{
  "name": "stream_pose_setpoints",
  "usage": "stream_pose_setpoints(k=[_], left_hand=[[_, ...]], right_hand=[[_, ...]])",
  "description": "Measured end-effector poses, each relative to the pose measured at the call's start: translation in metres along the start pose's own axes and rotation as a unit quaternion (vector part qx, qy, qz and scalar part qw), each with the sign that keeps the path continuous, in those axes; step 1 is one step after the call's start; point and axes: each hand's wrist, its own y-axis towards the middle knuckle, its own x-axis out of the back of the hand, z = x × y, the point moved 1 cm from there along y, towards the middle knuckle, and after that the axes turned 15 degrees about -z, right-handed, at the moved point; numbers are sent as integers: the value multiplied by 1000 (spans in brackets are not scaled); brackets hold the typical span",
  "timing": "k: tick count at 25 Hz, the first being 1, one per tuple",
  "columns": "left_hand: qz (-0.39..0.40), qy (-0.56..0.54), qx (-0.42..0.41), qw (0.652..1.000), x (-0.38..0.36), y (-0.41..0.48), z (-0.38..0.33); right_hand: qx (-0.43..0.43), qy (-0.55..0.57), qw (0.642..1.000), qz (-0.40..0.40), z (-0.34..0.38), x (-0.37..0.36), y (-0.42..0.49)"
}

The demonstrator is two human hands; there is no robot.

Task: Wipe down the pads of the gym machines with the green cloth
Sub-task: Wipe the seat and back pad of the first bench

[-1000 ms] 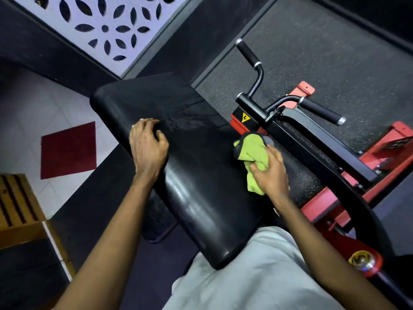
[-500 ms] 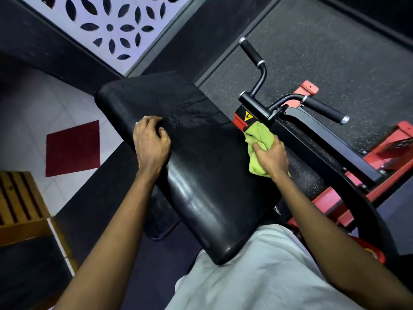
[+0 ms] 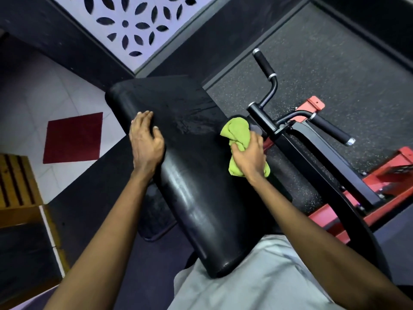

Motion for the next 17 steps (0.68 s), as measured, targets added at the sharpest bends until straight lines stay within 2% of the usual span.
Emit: stream_pose_setpoints(k=[4,6,8,12,15,17], left_hand=[[-11,-8,23,1000,-1,0,-2],[-9,-10,20,1000,0,-1,-2],[-7,-18,17,1000,-1,0,-1],[-19,-20,12,1000,-3,-2,2],[-19,-28,14,999,-4,-2,4],[-22,-22,13,999,-6,-3,4]], right_hand=[[110,69,991,34,-9,12,-35],[107,79,990,34,-10,12,-40],[88,91,992,28,16,-6,-29],[168,105,977,84,81,-51,-15],[158,81,980,85,70,-47,-4],[117,69,990,49,51,-38,7]])
